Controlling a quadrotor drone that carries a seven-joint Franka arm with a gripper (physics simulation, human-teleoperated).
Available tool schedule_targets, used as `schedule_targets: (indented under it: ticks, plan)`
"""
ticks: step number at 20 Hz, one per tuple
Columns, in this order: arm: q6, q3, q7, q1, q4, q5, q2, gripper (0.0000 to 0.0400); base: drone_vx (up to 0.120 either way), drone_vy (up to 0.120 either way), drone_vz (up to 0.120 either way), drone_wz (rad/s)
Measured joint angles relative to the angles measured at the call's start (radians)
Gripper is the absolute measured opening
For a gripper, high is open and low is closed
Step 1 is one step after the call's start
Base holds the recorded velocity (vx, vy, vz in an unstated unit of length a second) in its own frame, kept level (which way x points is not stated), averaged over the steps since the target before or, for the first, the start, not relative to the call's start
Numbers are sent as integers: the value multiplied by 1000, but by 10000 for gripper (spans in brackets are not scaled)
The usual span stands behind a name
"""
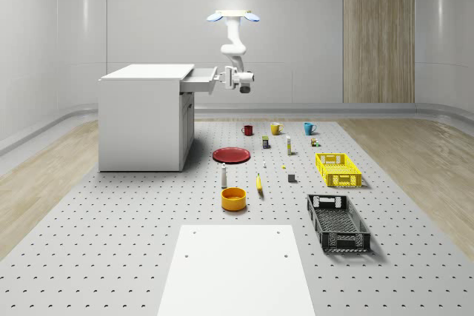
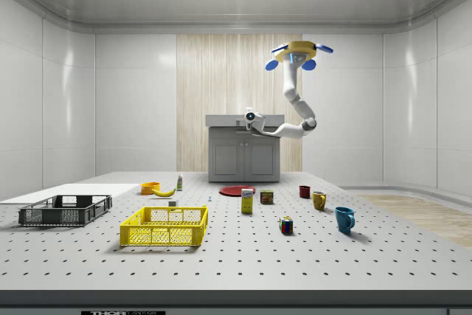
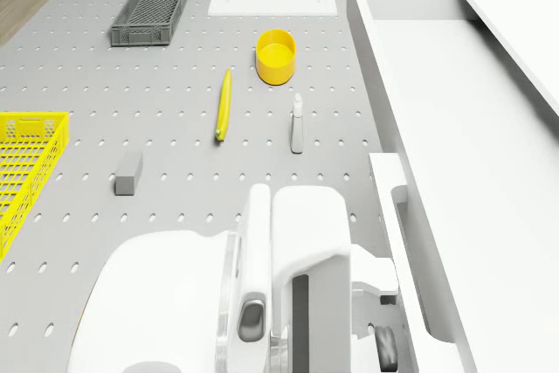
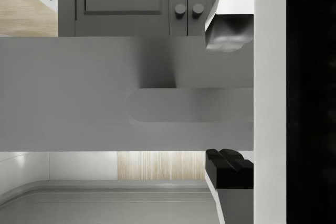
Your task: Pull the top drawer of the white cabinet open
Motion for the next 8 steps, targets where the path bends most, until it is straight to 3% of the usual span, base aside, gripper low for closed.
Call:
schedule_targets:
  ticks: [3, 8]
  plan:
    - [-2, -14, -1, 8, 3, -9, -2, 294, 0, 120, 0, 0]
    - [2, -31, -1, 22, 5, -18, -6, 302, 0, 8, 0, 0]
